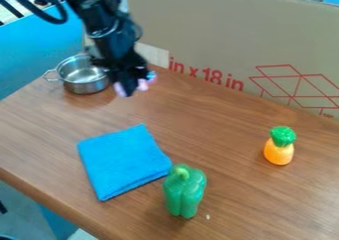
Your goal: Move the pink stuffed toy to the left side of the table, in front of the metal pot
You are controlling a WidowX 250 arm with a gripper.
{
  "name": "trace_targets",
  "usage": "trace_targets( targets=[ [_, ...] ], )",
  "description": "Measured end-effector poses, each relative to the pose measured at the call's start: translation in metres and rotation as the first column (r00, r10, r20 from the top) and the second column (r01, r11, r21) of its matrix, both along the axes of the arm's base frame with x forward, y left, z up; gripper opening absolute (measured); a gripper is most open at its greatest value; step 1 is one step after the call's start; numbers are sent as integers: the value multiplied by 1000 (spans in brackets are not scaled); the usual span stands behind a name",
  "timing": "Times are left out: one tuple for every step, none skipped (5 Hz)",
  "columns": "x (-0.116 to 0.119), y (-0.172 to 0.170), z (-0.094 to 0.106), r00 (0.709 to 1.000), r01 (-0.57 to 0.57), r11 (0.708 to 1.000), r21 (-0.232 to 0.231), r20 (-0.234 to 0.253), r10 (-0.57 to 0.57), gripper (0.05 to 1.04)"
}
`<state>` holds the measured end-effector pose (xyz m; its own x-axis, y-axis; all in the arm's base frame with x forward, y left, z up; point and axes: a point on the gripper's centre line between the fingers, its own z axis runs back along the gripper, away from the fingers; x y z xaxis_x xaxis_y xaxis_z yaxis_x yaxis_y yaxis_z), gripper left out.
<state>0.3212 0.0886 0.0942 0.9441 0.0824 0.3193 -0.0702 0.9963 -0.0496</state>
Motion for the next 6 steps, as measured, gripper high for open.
trace_targets(
  targets=[
    [-11, 47, -44, 979, -98, 995, 19, -176, 100, 148],
    [-16, 88, -57, 964, -171, 985, 18, -201, 171, 148],
    [-31, 103, -58, 945, -224, 974, 29, -238, 224, 189],
    [-35, 97, -59, 942, -216, 976, -9, -266, 206, 437],
    [-38, 90, -57, 949, -221, 974, -47, -241, 203, 756],
    [-34, 87, -28, 965, -229, 971, -69, -150, 217, 1005]
  ],
)
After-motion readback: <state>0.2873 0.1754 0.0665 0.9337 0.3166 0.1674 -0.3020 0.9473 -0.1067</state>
